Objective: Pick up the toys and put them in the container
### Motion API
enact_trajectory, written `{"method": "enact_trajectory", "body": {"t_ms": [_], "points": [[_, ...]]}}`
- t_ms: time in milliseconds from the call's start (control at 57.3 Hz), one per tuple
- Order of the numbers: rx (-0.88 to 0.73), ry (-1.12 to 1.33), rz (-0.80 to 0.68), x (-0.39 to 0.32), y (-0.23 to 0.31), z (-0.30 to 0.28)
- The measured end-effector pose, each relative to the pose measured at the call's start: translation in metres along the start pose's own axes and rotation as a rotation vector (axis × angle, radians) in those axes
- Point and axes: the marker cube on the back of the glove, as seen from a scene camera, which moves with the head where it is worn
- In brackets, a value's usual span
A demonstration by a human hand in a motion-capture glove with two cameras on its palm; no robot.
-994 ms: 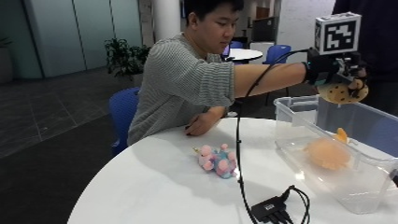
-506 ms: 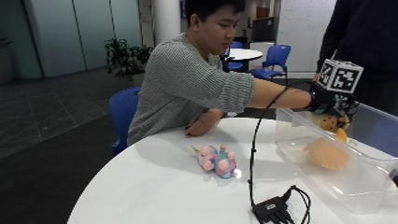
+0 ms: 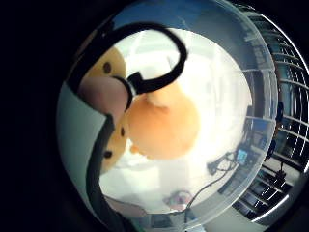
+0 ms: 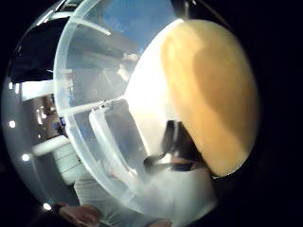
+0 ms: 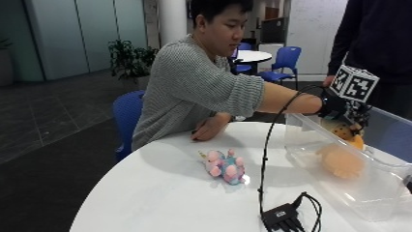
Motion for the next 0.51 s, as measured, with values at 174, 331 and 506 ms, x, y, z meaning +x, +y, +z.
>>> {"method": "enact_trajectory", "body": {"t_ms": [174,331,506], "points": [[0.048,-0.017,-0.015,0.005,0.016,-0.036],[0.188,0.014,-0.006,0.033,0.073,-0.096],[0.326,0.021,0.192,0.115,0.196,-0.141]]}}
